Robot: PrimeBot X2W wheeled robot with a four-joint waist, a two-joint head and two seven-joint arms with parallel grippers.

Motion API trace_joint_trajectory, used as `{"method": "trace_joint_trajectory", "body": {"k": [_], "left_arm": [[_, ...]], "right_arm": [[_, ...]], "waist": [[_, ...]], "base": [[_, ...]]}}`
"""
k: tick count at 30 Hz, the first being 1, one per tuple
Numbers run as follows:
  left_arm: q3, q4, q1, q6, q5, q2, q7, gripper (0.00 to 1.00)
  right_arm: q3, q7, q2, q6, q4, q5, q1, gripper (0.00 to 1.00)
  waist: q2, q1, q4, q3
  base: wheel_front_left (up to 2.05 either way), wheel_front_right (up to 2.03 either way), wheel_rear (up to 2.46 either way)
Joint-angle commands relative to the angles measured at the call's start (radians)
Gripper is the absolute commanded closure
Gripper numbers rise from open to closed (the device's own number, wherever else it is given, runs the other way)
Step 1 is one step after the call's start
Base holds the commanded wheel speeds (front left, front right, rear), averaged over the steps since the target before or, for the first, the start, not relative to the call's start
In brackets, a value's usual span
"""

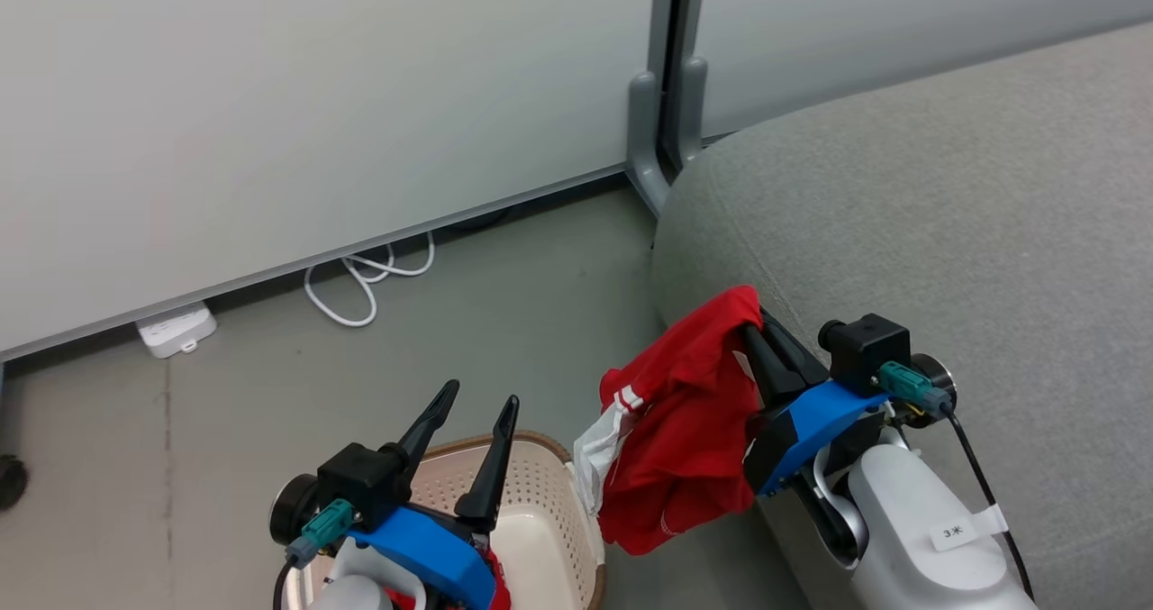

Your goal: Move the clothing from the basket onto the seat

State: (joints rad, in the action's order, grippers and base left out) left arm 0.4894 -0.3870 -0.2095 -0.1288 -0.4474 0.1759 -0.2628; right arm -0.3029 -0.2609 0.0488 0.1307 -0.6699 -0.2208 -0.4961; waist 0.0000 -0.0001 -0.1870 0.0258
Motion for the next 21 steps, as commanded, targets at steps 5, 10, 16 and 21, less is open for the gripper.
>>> {"method": "trace_joint_trajectory", "body": {"k": [5, 10, 16, 21], "left_arm": [[-0.001, 0.007, -0.027, -0.003, 0.005, 0.008, -0.003, 0.00], [-0.006, 0.012, -0.026, -0.003, 0.008, 0.012, -0.003, 0.00], [-0.006, 0.019, -0.035, -0.003, 0.010, 0.018, -0.003, 0.00], [-0.006, 0.022, -0.033, -0.003, 0.012, 0.018, -0.003, 0.00]], "right_arm": [[0.013, -0.005, 0.003, 0.000, 0.009, 0.000, -0.012, 1.00], [0.014, -0.005, 0.003, 0.000, 0.014, -0.007, -0.005, 1.00], [0.015, -0.006, 0.003, 0.000, 0.020, -0.011, 0.005, 1.00], [0.013, -0.006, 0.003, 0.000, 0.020, -0.009, 0.012, 1.00]], "waist": [[0.0000, 0.0001, -0.119, 0.037], [0.0000, 0.0001, -0.175, 0.044], [0.0000, 0.0001, -0.237, 0.050], [0.0000, 0.0001, -0.271, 0.046]], "base": [[0.00, 0.00, 0.00], [0.00, 0.00, 0.00], [0.00, 0.00, 0.00], [0.00, 0.00, 0.00]]}}
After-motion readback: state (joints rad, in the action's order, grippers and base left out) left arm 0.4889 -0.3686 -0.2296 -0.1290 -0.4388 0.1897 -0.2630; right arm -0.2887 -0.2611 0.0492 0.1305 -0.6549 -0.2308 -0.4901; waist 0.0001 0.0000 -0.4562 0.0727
